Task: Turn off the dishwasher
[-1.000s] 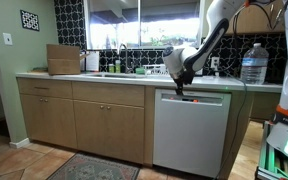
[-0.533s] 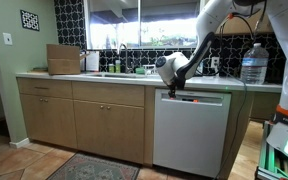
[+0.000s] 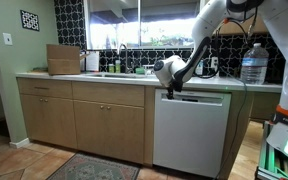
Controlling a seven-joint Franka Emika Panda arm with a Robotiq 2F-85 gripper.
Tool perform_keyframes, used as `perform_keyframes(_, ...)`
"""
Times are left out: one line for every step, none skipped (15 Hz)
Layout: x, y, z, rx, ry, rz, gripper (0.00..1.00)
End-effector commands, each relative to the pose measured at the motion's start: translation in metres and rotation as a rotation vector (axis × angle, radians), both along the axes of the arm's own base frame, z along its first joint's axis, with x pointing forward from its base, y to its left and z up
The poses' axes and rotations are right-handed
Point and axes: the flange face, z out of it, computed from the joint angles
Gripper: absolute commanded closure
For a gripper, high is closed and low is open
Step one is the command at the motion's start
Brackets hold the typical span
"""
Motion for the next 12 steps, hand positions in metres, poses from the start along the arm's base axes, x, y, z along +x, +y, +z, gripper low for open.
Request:
perform_keyframes(0.004, -0.003, -0.007, 0.012, 0.020, 0.004, 0.00)
perform_keyframes(0.005, -0.003, -0.012, 0.006, 0.026, 0.007, 0.00)
perform_keyframes(0.007, -0.003, -0.017, -0.005, 0.022, 0.018, 0.00)
perform_keyframes(0.008, -0.002, -0.022, 0.007, 0.039, 0.028, 0.00)
perform_keyframes(0.011, -0.003, -0.028, 0.005, 0.046, 0.038, 0.00)
perform_keyframes(0.014, -0.004, -0.033, -0.004, 0.048, 0.037, 0.00)
perform_keyframes(0.017, -0.008, -0.039, -0.014, 0.044, 0.036, 0.00)
perform_keyframes(0.020, -0.011, -0.044, -0.015, 0.044, 0.037, 0.25)
perform_keyframes(0.023, -0.015, -0.049, -0.021, 0.044, 0.033, 0.26)
perform_keyframes(0.026, -0.018, -0.053, -0.024, 0.048, 0.033, 0.32)
perform_keyframes(0.030, -0.022, -0.058, -0.031, 0.047, 0.036, 0.42)
perform_keyframes(0.033, -0.024, -0.062, -0.032, 0.052, 0.040, 0.50)
